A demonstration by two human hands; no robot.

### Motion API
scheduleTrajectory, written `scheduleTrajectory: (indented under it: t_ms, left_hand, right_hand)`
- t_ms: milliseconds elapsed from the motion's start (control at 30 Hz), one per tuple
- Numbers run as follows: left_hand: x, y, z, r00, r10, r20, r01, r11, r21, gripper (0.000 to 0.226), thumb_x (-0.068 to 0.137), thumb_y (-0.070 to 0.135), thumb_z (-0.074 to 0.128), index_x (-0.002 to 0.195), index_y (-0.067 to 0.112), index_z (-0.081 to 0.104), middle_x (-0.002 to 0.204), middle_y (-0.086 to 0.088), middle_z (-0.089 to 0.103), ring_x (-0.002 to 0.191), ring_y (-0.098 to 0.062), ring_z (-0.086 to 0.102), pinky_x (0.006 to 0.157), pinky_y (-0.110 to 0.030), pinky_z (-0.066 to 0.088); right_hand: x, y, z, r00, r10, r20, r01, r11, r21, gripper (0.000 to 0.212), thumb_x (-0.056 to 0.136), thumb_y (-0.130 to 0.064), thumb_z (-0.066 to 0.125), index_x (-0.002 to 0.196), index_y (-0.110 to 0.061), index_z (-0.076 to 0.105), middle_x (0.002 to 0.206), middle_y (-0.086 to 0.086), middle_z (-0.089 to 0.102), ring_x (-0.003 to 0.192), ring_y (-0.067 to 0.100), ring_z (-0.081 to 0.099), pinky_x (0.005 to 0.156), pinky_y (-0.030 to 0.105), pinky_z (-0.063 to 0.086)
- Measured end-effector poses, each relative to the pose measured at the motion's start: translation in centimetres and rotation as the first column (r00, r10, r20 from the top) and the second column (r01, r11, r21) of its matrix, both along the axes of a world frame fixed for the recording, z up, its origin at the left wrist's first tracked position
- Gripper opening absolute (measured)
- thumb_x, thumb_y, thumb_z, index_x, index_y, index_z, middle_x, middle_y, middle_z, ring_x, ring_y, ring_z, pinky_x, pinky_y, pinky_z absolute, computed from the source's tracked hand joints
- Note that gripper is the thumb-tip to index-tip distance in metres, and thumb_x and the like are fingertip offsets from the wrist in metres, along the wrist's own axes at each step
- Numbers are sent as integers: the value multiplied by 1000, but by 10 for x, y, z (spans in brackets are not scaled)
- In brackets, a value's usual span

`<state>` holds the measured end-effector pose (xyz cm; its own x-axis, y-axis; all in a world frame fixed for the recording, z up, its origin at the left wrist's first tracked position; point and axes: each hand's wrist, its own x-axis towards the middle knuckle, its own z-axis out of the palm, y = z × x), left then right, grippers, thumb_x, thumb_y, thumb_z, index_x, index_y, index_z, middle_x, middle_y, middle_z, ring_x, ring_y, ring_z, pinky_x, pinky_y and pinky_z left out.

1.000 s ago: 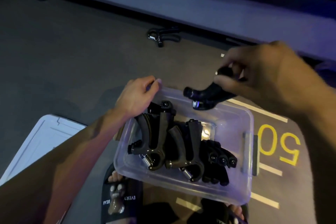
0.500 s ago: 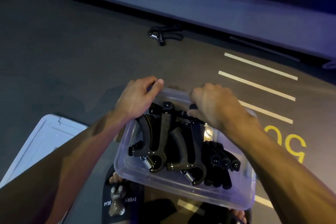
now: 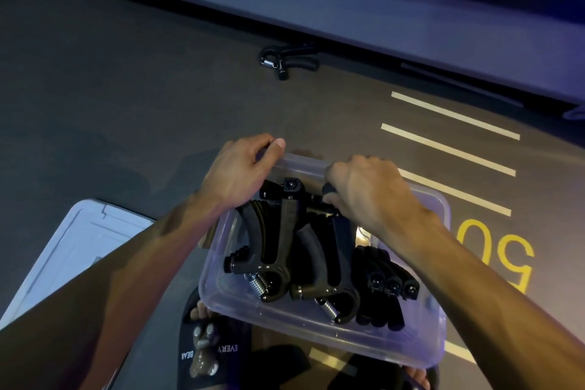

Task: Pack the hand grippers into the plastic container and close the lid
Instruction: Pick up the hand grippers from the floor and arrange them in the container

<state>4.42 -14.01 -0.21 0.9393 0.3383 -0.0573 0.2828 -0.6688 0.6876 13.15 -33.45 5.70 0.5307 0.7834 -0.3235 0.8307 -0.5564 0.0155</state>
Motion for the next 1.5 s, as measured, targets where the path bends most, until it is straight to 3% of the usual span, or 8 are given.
scheduleTrajectory:
  t_ms: [233, 533, 633, 800, 900, 1067, 1167, 1500]
  left_hand:
    - [0, -1, 2, 1000, 11, -3, -11, 1000, 3, 48, 107, 45, 42, 83, 9, 63, 70, -14, 59, 67, -27, 57, 63, -37, 40]
    - [0, -1, 0, 1000, 4, 4, -4, 1000, 19, 48, 107, 46, 42, 82, 11, 63, 70, -13, 59, 68, -27, 57, 63, -37, 41]
    - [0, 0, -1, 1000, 11, 9, -11, 1000, 25, 47, 106, 46, 42, 82, 11, 62, 71, -11, 60, 70, -27, 58, 65, -38, 43]
    - [-1, 1, -4, 1000, 11, 20, -12, 999, 33, 50, 104, 51, 39, 82, 13, 62, 70, -8, 61, 69, -24, 59, 64, -33, 42]
    - [-1, 1, -4, 1000, 9, 16, -10, 999, 34, 53, 103, 56, 36, 82, 14, 62, 71, -7, 63, 69, -22, 60, 65, -37, 44]
    - [0, 2, -5, 1000, 7, 21, -8, 999, 35, 52, 103, 55, 37, 82, 15, 63, 71, -7, 63, 70, -22, 61, 64, -38, 44]
    - [0, 1, -5, 1000, 12, 16, -13, 999, 36, 50, 103, 54, 37, 81, 18, 63, 69, -5, 62, 69, -20, 61, 64, -38, 45]
    - [-1, 1, -6, 1000, 21, 9, -21, 1000, 20, 52, 103, 57, 37, 82, 18, 64, 72, -4, 66, 70, -19, 62, 63, -35, 43]
  right_hand:
    - [19, -19, 9, 953, -130, -272, 143, 989, 26, 29, 95, -34, 58, 123, -31, 63, 114, 4, 69, 104, 27, 64, 90, 38, 53]
    - [14, -39, 21, 962, -156, -224, 178, 981, 82, 21, 94, -34, 60, 113, -31, 69, 105, 1, 74, 96, 27, 69, 83, 41, 57]
    - [14, -54, 26, 968, -214, -129, 210, 977, -45, 32, 93, -34, 64, 125, -35, 61, 115, 1, 69, 103, 27, 66, 87, 42, 56]
    - [7, -55, 4, 940, -312, -139, 279, 936, -213, 30, 95, -18, 61, 125, -20, 60, 113, 8, 67, 102, 28, 67, 83, 39, 58]
    - [7, -55, -10, 937, -319, -139, 296, 941, -164, 17, 95, -14, 60, 110, -19, 64, 88, 0, 64, 83, 22, 66, 65, 29, 51]
    - [4, -52, -16, 950, -240, -202, 242, 970, -15, 2, 93, -16, 63, 94, -17, 64, 79, 3, 61, 77, 26, 65, 61, 32, 48]
    - [1, -47, -19, 939, -223, -260, 246, 967, 59, 12, 92, -13, 63, 82, -18, 60, 68, -3, 52, 64, 21, 58, 55, 32, 46]
    - [10, -50, -16, 909, -242, -339, 256, 967, -4, 14, 92, -13, 54, 96, -14, 67, 87, 13, 67, 83, 33, 66, 72, 40, 56]
